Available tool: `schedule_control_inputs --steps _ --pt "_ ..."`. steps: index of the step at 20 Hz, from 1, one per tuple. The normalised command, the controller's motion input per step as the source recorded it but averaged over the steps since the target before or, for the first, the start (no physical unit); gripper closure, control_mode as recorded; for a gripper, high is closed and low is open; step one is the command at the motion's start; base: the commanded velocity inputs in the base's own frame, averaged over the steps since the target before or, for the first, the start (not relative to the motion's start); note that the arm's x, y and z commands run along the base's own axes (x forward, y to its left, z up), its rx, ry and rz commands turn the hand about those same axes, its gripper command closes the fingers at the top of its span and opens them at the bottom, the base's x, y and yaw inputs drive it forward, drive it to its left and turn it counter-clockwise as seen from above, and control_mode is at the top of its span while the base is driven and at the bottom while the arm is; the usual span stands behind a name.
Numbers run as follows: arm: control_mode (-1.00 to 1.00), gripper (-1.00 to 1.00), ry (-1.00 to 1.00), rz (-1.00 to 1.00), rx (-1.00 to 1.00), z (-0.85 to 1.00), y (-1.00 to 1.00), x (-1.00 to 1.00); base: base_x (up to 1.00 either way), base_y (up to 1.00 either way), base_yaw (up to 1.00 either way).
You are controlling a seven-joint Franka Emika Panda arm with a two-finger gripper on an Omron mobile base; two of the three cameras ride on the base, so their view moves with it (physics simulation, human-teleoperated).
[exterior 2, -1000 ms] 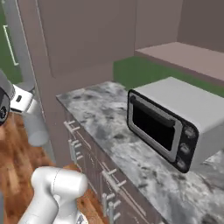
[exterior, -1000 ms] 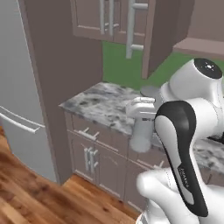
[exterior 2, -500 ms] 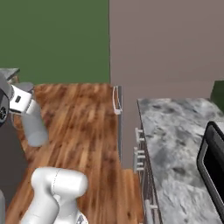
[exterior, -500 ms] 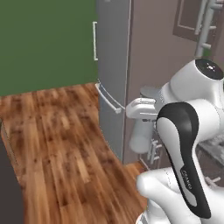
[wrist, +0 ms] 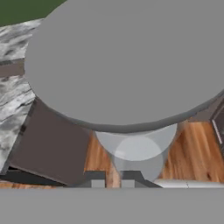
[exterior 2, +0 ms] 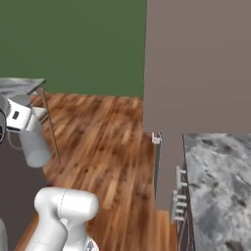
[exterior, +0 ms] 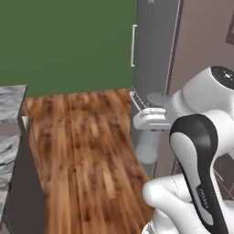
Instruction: There is a tray on the dining counter. Grab the cup, mug, and pitcher and place them on the tray. The pitcher may be placed next to the tray if it cannot fit the tray.
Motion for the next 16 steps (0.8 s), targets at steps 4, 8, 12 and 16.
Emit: schedule_control_inputs --steps 4,8,12,16 --pt "1.00 1.00 0.00 0.00 0.00 0.00 0.00 0.00 0.97 0.53 0.00" --pt "1.00 1.00 0.00 0.00 0.00 0.00 0.00 0.00 0.69 0.70 -0.04" --pt "1.00 1.00 0.00 0.00 0.00 0.00 0.00 0.00 0.74 0.53 -0.05" --pt "1.00 1.00 0.00 0.00 0.00 0.00 0.00 0.00 0.82 0.07 -0.08"
